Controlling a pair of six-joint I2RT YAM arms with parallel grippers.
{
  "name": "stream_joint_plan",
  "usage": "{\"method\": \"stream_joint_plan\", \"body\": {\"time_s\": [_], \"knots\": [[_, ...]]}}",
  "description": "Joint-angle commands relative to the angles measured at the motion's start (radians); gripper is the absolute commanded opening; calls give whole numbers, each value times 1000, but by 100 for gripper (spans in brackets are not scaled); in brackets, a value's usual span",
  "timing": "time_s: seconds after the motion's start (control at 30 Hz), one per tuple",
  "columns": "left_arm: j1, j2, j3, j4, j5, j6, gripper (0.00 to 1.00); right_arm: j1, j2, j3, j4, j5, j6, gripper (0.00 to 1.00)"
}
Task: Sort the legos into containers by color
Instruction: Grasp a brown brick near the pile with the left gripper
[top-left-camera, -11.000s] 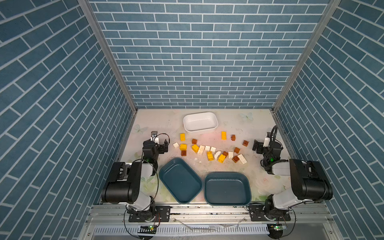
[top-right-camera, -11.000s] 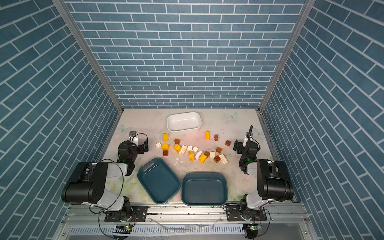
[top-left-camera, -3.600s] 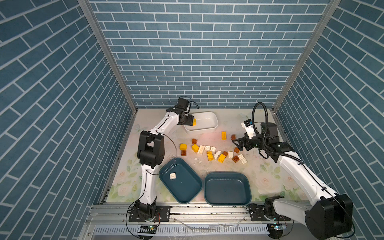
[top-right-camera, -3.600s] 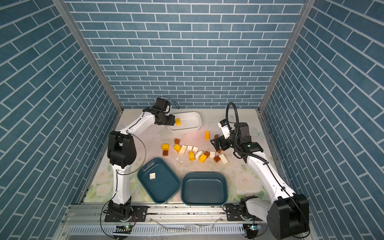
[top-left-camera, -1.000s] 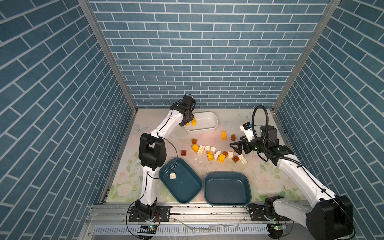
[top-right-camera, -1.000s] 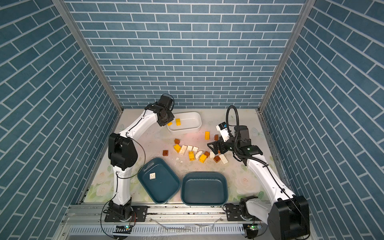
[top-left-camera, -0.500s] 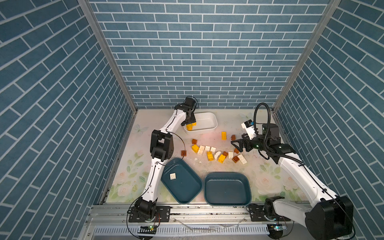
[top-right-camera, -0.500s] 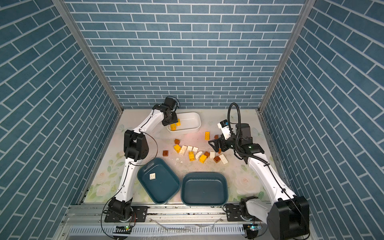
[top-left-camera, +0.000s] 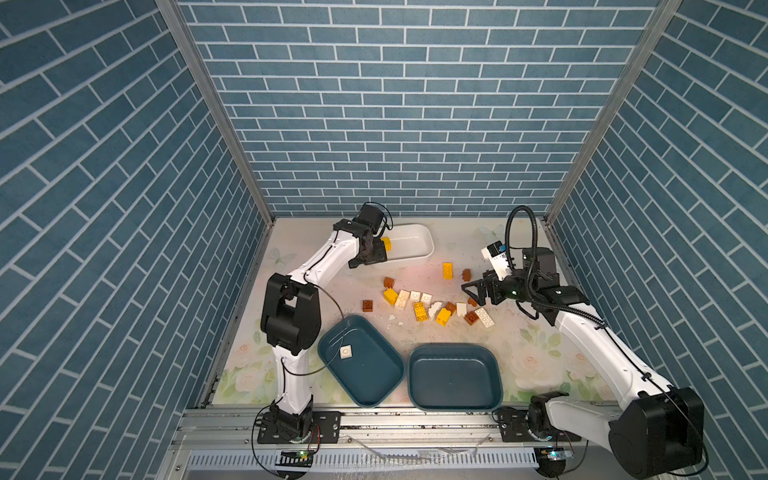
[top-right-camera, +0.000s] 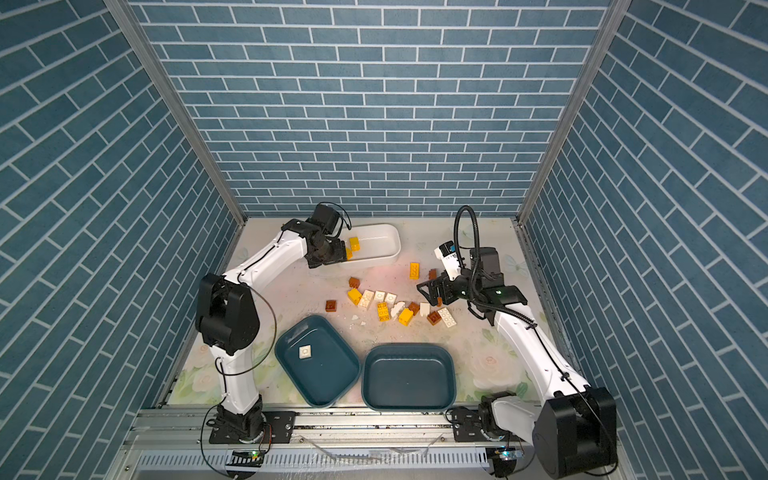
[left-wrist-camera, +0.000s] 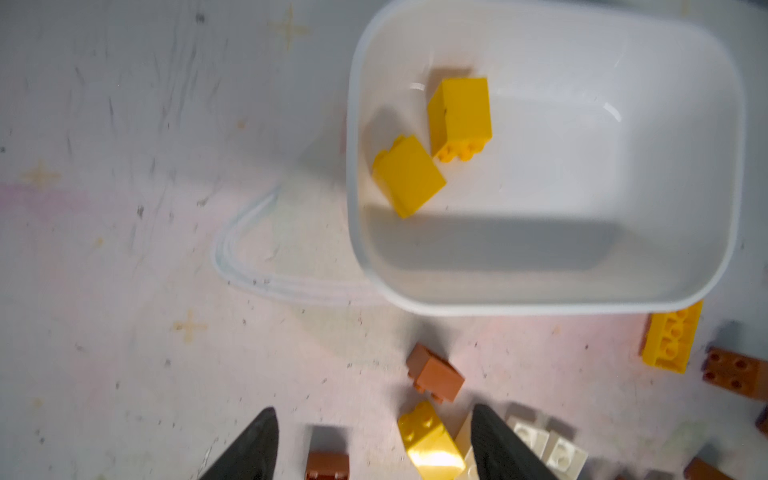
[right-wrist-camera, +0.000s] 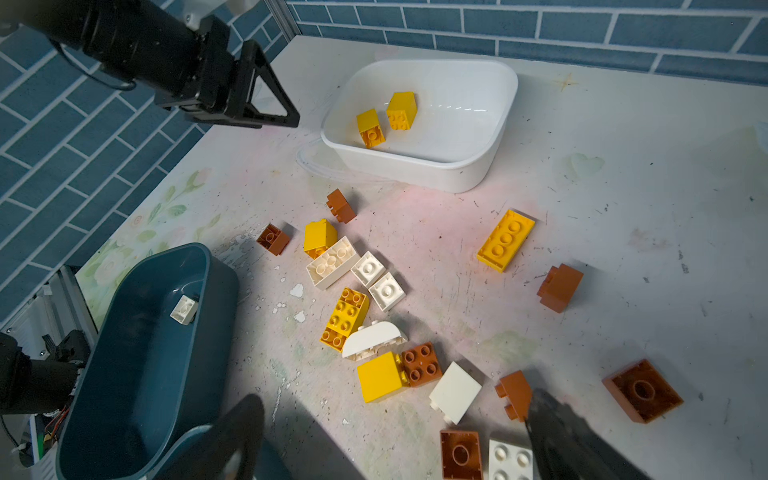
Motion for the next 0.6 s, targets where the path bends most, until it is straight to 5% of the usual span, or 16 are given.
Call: {"method": "stream_joint_plan", "body": {"time_s": [0.0, 0.57], "knots": [[-25, -40, -118, 9, 12, -11, 75, -2, 12, 26, -25, -34, -32, 98], [-67, -18, -371, 90, 38, 56, 57, 7, -61, -63, -46, -58, 7, 98]]}}
